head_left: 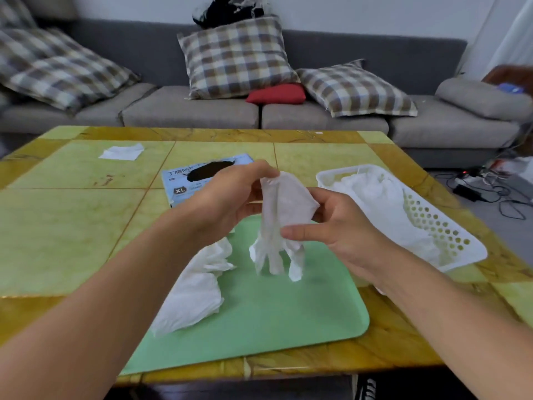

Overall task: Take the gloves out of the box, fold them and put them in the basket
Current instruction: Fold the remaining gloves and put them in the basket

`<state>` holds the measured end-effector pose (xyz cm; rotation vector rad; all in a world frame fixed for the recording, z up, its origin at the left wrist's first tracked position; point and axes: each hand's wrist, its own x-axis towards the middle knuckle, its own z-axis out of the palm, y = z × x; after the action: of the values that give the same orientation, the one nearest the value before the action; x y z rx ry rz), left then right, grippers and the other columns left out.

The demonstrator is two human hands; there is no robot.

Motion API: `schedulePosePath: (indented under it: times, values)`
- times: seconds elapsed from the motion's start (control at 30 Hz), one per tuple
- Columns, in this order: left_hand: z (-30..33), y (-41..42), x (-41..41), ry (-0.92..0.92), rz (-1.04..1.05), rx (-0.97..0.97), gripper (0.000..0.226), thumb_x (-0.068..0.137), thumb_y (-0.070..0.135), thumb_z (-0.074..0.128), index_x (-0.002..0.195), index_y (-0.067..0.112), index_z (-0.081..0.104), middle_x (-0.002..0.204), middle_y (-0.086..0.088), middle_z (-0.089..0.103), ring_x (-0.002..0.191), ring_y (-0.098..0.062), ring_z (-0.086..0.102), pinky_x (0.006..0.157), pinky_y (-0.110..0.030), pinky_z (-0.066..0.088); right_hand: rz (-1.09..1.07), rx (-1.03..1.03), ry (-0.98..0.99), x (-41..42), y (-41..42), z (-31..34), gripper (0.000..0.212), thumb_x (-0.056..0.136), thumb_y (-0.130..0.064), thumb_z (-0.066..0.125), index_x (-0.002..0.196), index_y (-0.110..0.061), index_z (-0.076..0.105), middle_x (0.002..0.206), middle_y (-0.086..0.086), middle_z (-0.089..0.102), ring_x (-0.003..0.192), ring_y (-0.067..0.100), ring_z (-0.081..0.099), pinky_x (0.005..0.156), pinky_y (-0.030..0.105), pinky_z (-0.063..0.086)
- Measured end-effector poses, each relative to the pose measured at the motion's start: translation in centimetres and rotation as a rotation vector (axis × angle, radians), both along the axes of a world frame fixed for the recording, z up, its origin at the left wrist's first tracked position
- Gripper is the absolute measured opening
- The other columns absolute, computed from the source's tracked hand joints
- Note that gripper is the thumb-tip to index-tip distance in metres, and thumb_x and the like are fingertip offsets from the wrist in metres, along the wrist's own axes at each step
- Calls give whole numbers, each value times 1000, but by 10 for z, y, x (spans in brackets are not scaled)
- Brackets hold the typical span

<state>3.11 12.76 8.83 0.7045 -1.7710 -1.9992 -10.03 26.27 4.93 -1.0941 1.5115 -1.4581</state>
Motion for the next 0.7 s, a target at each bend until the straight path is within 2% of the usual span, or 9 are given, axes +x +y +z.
schedulePosePath:
  times: [0.07, 0.1, 0.2, 0.27, 0.33, 0.37, 0.47, 0.57, 0.7]
  values:
    - [13, -7, -3, 8, 9, -6, 17, 96, 18, 52, 93, 7, 65, 90, -7, 69, 78, -18, 65, 75, -29, 52, -99, -59, -204, 2, -11, 12, 37, 74, -13, 79, 110, -8, 72, 107, 9, 77, 98, 23, 71, 85, 30, 57]
    - [18, -10, -4, 6, 17, -26, 18, 95, 19, 53, 96, 6, 66, 91, -6, 70, 78, -18, 65, 75, -29, 51, -102, -89, -288, 1, -16, 22, 38, 75, -14, 76, 112, -5, 72, 110, 12, 76, 97, 23, 70, 87, 32, 56]
    - [27, -17, -3, 48, 19, -66, 41, 88, 29, 59, 114, -3, 67, 107, -12, 74, 96, -29, 69, 95, -39, 53, -89, -146, -351, -2, -26, 48, 48, 77, -14, 74, 121, 4, 68, 121, 20, 71, 103, 27, 69, 96, 38, 54]
    - [31, -19, 0, 126, -79, -63, 56, 87, 47, 64, 122, 3, 67, 118, -14, 72, 112, -31, 67, 105, -44, 50, -64, -136, -349, -5, -30, 60, 48, 80, -12, 72, 124, 5, 66, 121, 21, 70, 105, 30, 70, 95, 39, 55]
    - [32, -19, 0, 195, -147, -168, 72, 71, 56, 80, 122, 8, 64, 114, -8, 74, 109, -24, 70, 93, -38, 56, -43, -113, -322, -9, -33, 69, 44, 82, -9, 71, 124, 4, 67, 117, 19, 72, 101, 30, 72, 89, 37, 59]
    - [31, -18, -2, 204, -103, -265, 73, 65, 45, 89, 122, 8, 62, 111, -5, 74, 106, -22, 70, 90, -37, 57, -41, -103, -301, -11, -33, 74, 42, 83, -8, 70, 123, 4, 67, 114, 19, 73, 97, 28, 72, 84, 35, 60]
    - [28, -17, -13, 205, 57, -302, 45, 77, 15, 84, 117, 4, 68, 106, -10, 76, 100, -26, 73, 90, -41, 58, -56, -81, -234, -22, -29, 85, 36, 82, -6, 70, 118, 0, 70, 112, 16, 74, 95, 23, 72, 85, 32, 59]
    - [34, -12, -18, 222, 7, -99, 39, 82, 15, 73, 117, -2, 69, 105, -16, 76, 92, -27, 74, 78, -35, 60, -83, -100, -243, -33, -22, 88, 39, 74, -6, 72, 112, -3, 71, 112, 14, 74, 100, 24, 72, 87, 31, 60]
    - [37, -4, -26, 209, -70, -40, 28, 95, 16, 63, 119, 2, 69, 107, -15, 75, 93, -25, 74, 80, -35, 61, -47, -18, -413, -34, -11, 77, 52, 80, -11, 71, 131, -4, 64, 126, 16, 70, 118, 29, 67, 98, 38, 56]
